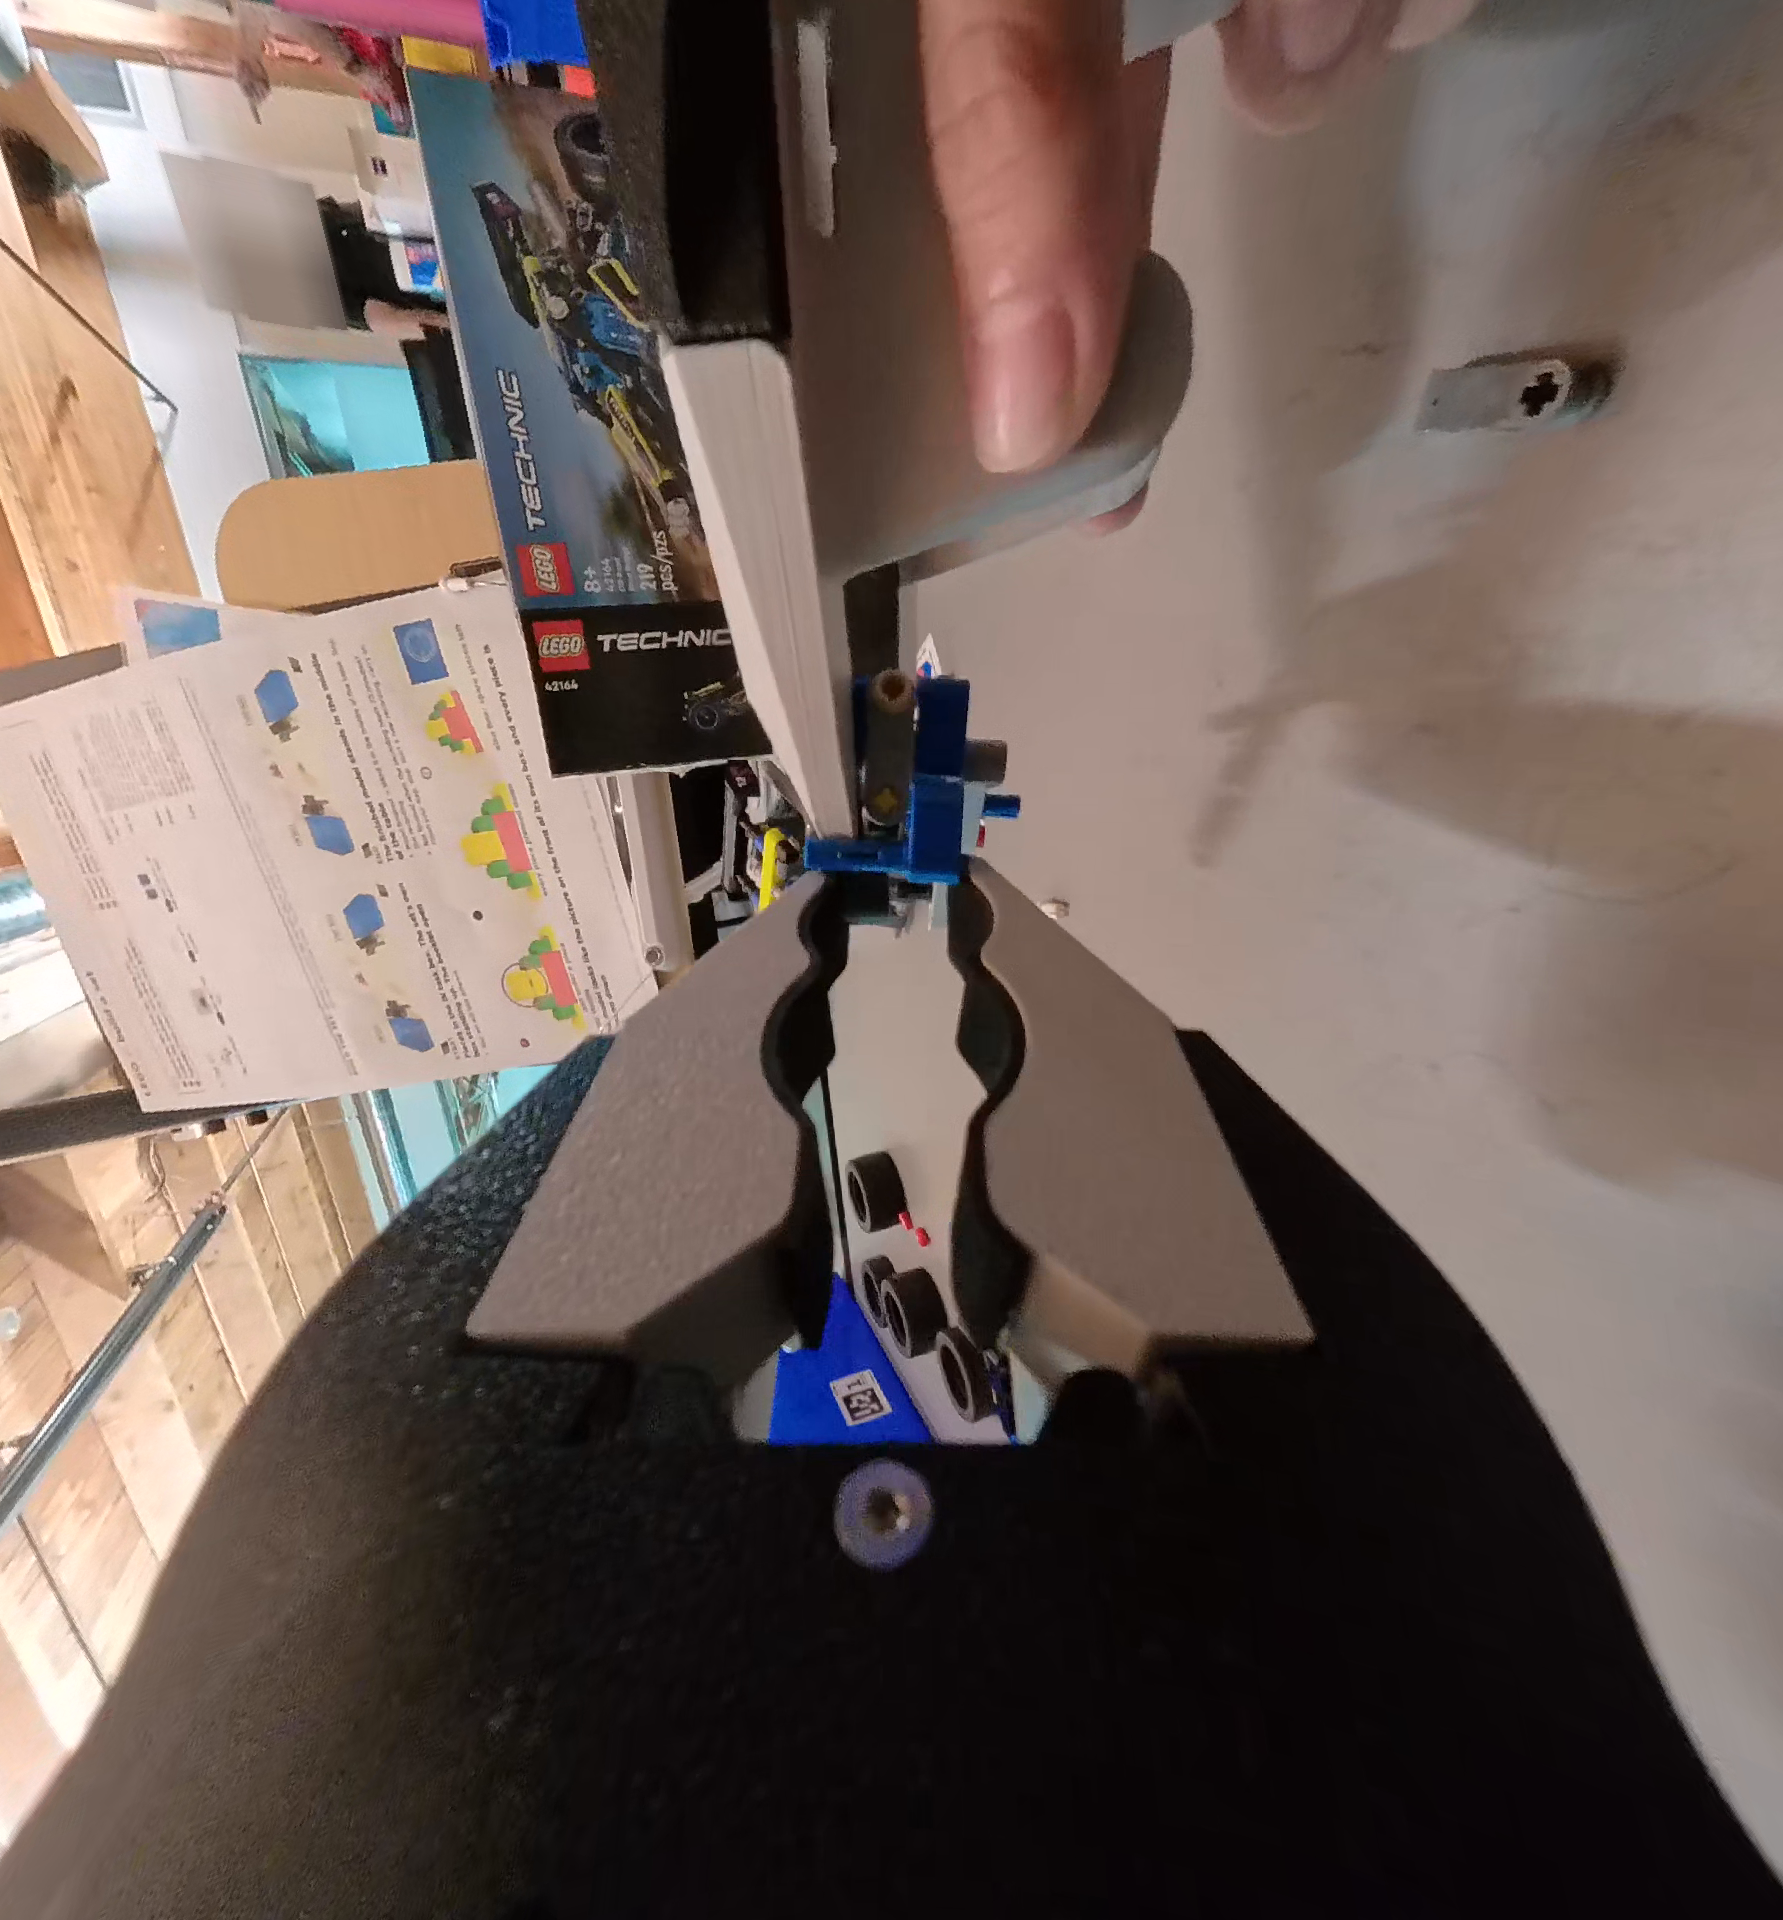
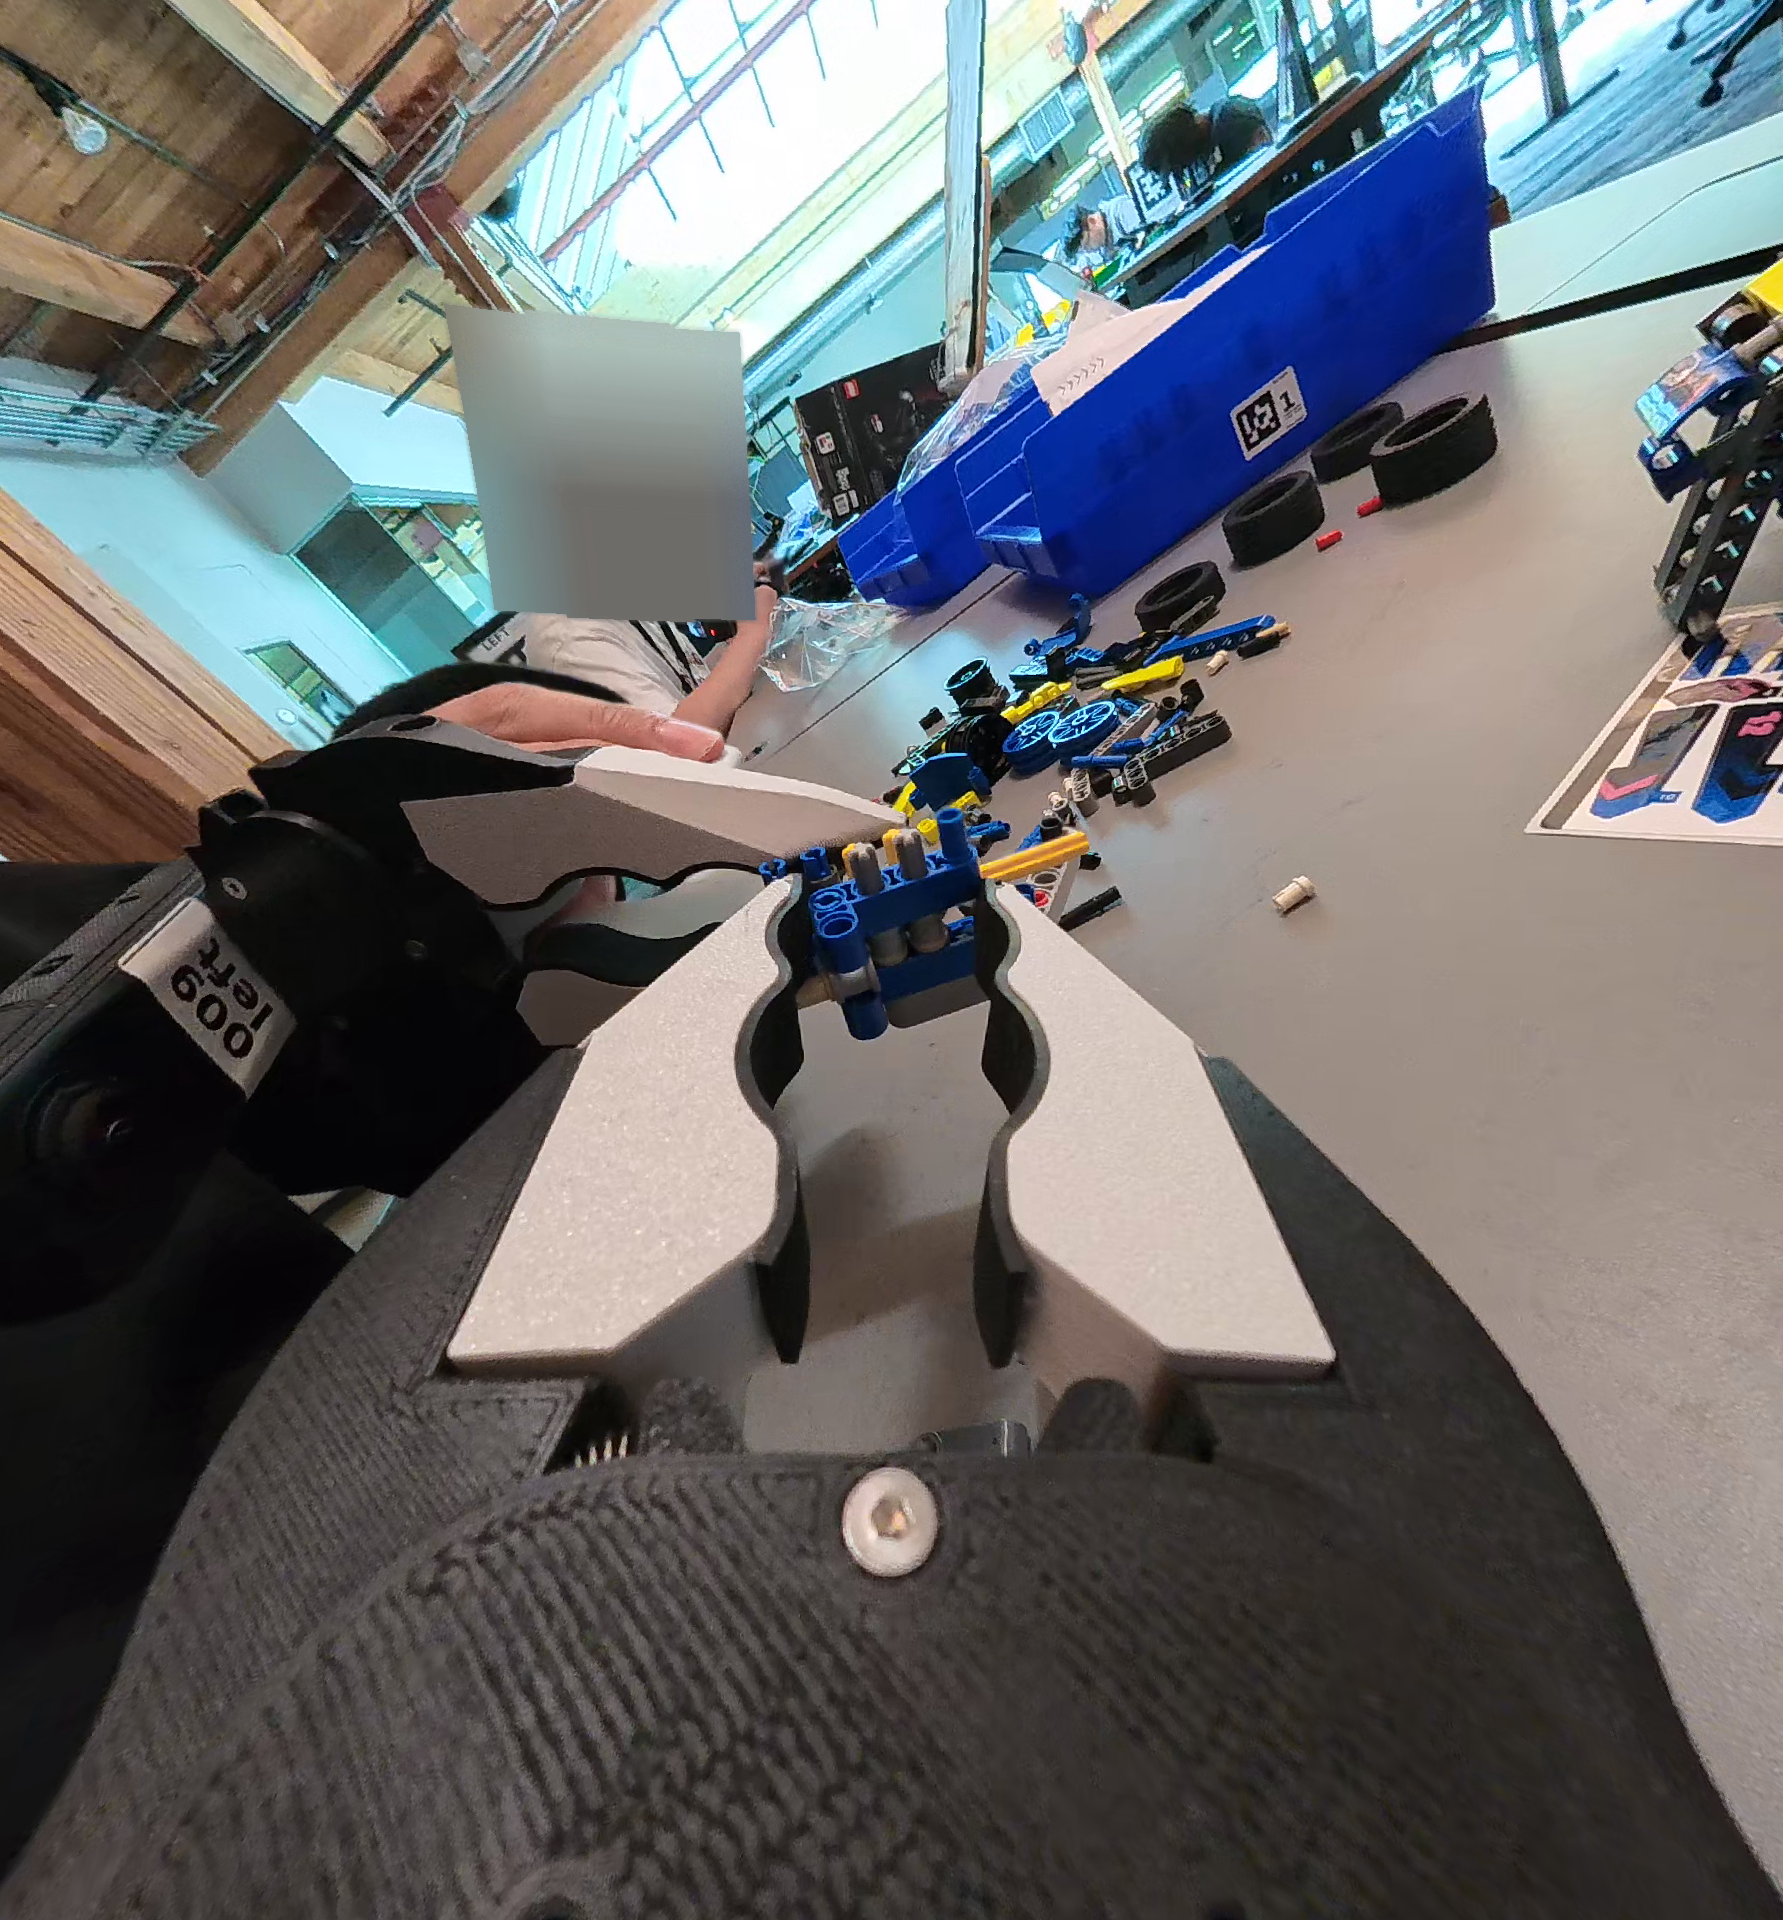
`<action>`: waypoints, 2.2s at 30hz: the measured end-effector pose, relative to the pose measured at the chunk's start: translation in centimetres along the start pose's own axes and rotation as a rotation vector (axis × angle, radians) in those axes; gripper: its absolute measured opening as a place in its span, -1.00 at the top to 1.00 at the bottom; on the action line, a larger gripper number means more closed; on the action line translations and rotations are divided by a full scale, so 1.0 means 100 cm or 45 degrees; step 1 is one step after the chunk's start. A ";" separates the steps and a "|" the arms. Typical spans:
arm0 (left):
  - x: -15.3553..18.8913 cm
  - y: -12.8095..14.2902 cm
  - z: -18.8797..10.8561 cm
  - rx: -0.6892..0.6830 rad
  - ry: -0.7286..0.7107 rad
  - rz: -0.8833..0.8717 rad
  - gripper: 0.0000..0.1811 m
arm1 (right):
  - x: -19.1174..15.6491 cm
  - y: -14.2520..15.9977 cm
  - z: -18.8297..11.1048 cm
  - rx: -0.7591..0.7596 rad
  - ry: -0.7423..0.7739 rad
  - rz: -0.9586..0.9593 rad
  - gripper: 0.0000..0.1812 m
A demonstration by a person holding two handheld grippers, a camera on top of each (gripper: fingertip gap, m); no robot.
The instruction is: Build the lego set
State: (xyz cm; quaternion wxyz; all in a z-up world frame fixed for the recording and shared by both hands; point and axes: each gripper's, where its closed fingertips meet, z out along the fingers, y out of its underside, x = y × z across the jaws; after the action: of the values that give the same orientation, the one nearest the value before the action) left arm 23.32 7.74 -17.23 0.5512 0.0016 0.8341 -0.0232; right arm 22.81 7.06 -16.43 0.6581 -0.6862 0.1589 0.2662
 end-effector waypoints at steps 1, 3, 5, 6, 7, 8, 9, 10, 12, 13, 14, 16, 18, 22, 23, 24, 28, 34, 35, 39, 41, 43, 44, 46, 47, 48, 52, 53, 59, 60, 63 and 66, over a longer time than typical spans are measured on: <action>0.000 0.000 0.000 0.007 0.009 0.003 0.83 | 0.000 0.000 0.000 -0.002 -0.001 0.006 0.67; 0.000 -0.001 0.001 0.014 0.019 0.008 0.83 | 0.001 0.000 0.000 0.001 -0.001 0.017 0.67; 0.000 -0.001 0.002 0.026 0.026 -0.014 0.82 | 0.002 0.000 -0.001 0.005 -0.005 0.033 0.67; 0.000 -0.002 0.002 0.044 0.042 -0.061 0.81 | 0.002 -0.001 -0.001 0.009 -0.020 0.049 0.67; -0.002 -0.004 0.001 0.069 0.056 -0.116 0.80 | 0.000 -0.002 -0.002 0.027 -0.053 0.070 0.67; -0.005 -0.006 -0.001 0.099 0.060 -0.176 0.79 | -0.003 -0.005 -0.004 0.057 -0.097 0.098 0.67; -0.007 -0.009 -0.003 0.129 0.066 -0.236 0.78 | -0.003 -0.006 -0.005 0.075 -0.124 0.138 0.67; -0.008 -0.011 -0.005 0.157 0.079 -0.284 0.75 | -0.005 -0.008 -0.007 0.089 -0.161 0.162 0.67; -0.010 -0.013 -0.010 0.210 0.089 -0.338 0.65 | -0.013 -0.013 -0.011 0.121 -0.260 0.211 0.67; -0.010 -0.016 -0.013 0.253 0.109 -0.361 0.65 | -0.013 -0.015 -0.012 0.136 -0.278 0.242 0.67; -0.011 -0.019 -0.017 0.302 0.126 -0.393 0.66 | -0.015 -0.016 -0.012 0.142 -0.312 0.267 0.67; -0.014 -0.026 -0.027 0.413 0.172 -0.476 0.66 | -0.023 -0.016 -0.014 0.138 -0.400 0.308 0.67; -0.021 -0.031 -0.035 0.527 0.223 -0.572 0.70 | -0.029 -0.015 -0.014 0.130 -0.456 0.336 0.67; -0.026 -0.034 -0.044 0.714 0.342 -0.700 0.73 | -0.037 -0.014 -0.012 0.119 -0.529 0.379 0.67; -0.026 -0.035 -0.045 0.753 0.346 -0.697 0.73 | -0.038 -0.014 -0.012 0.117 -0.539 0.383 0.67; -0.026 -0.036 -0.047 0.786 0.341 -0.686 0.76 | -0.039 -0.013 -0.012 0.117 -0.545 0.391 0.67; -0.026 -0.038 -0.050 0.880 0.321 -0.690 0.78 | -0.042 -0.013 -0.012 0.111 -0.575 0.422 0.67; -0.031 -0.040 -0.051 0.934 0.474 -0.918 0.79 | -0.043 -0.017 -0.015 0.140 -0.621 0.466 0.66; -0.032 -0.040 -0.050 0.915 0.477 -0.935 0.79 | -0.044 -0.019 -0.016 0.147 -0.613 0.432 0.62; -0.036 -0.033 -0.048 0.832 0.432 -0.930 0.79 | -0.043 -0.030 -0.028 0.159 -0.497 0.204 0.46; -0.034 -0.027 -0.045 0.757 0.407 -0.920 0.80 | -0.042 -0.035 -0.031 0.141 -0.338 -0.068 0.46; -0.035 -0.026 -0.046 0.742 0.395 -0.933 0.79 | -0.043 -0.039 -0.032 0.097 -0.148 -0.435 0.46; -0.036 -0.027 -0.048 0.746 0.388 -0.942 0.79 | -0.049 -0.041 -0.032 0.094 -0.089 -0.620 0.50; -0.041 -0.026 -0.050 0.744 0.329 -0.936 0.79 | -0.063 -0.040 -0.031 0.072 -0.044 -0.935 0.62; -0.045 -0.026 -0.052 0.763 0.277 -0.909 0.79 | -0.069 -0.038 -0.030 0.059 -0.032 -1.045 0.64; -0.050 -0.028 -0.056 0.796 0.210 -0.869 0.79 | -0.072 -0.037 -0.029 0.045 -0.012 -1.120 0.64; -0.055 -0.036 -0.070 0.888 0.026 -0.656 0.80 | -0.091 -0.036 -0.024 0.060 0.017 -1.378 0.67; -0.055 -0.038 -0.073 0.901 -0.019 -0.600 0.79 | -0.093 -0.033 -0.021 0.033 0.028 -1.448 0.69; -0.058 -0.040 -0.087 1.008 -0.164 -0.522 0.80 | -0.101 -0.030 -0.015 -0.058 0.174 -1.805 0.78; -0.060 -0.041 -0.091 1.023 -0.188 -0.504 0.80 | -0.103 -0.029 -0.014 -0.062 0.171 -1.847 0.78; -0.060 -0.042 -0.095 1.042 -0.204 -0.482 0.81 | -0.108 -0.028 -0.014 -0.067 0.189 -1.935 0.78; -0.060 -0.042 -0.095 1.043 -0.205 -0.452 0.81 | -0.109 -0.029 -0.013 -0.060 0.223 -2.001 0.73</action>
State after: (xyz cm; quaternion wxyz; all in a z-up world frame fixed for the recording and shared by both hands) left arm 16.78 4.11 -7.82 0.5556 0.0746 0.6981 -0.4454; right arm 15.84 4.52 -7.81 0.6236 -0.6296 -0.3269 -0.3283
